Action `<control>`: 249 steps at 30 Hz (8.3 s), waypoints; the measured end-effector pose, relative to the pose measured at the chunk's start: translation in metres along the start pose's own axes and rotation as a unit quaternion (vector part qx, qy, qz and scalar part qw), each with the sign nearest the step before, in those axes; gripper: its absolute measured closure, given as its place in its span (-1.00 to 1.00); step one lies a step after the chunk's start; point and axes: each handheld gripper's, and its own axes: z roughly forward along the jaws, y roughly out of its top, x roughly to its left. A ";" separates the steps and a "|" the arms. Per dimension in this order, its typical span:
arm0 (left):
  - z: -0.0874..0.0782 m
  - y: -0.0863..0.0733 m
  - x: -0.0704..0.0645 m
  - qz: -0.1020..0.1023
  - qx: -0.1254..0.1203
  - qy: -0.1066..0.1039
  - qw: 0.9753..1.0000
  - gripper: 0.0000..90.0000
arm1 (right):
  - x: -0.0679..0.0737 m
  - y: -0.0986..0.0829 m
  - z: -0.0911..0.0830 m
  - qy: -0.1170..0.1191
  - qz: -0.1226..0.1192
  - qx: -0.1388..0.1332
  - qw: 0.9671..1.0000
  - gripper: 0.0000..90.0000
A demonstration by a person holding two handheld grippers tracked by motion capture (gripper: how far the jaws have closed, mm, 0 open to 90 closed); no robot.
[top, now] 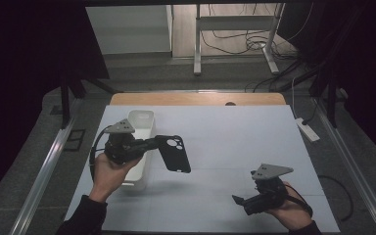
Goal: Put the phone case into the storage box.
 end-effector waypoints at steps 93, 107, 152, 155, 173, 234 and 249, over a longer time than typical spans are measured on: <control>-0.072 0.013 0.096 -0.015 0.010 0.122 0.992 0.90 | -0.018 -0.068 -0.063 -0.097 0.126 0.018 0.987 -0.99; -0.059 0.011 0.109 -0.021 0.009 0.128 0.991 0.90 | -0.018 -0.069 -0.063 -0.097 0.127 0.017 0.987 -0.99; -0.003 0.009 0.151 -0.042 0.014 0.154 0.987 0.90 | -0.017 -0.068 -0.062 -0.089 0.121 0.022 0.988 -0.99; 0.001 0.009 0.154 -0.045 0.012 0.156 0.987 0.90 | -0.017 -0.068 -0.062 -0.089 0.121 0.023 0.988 -0.99; 0.019 0.010 0.165 -0.047 0.010 0.171 0.984 0.90 | -0.017 -0.068 -0.061 -0.089 0.118 0.024 0.989 -0.98; 0.039 -0.006 0.181 -0.060 -0.013 0.163 0.985 0.43 | -0.016 -0.068 -0.062 -0.087 0.113 0.022 0.989 -0.98; 0.032 -0.004 0.169 -0.060 -0.020 0.151 0.987 0.13 | -0.016 -0.068 -0.062 -0.088 0.112 0.023 0.989 -0.98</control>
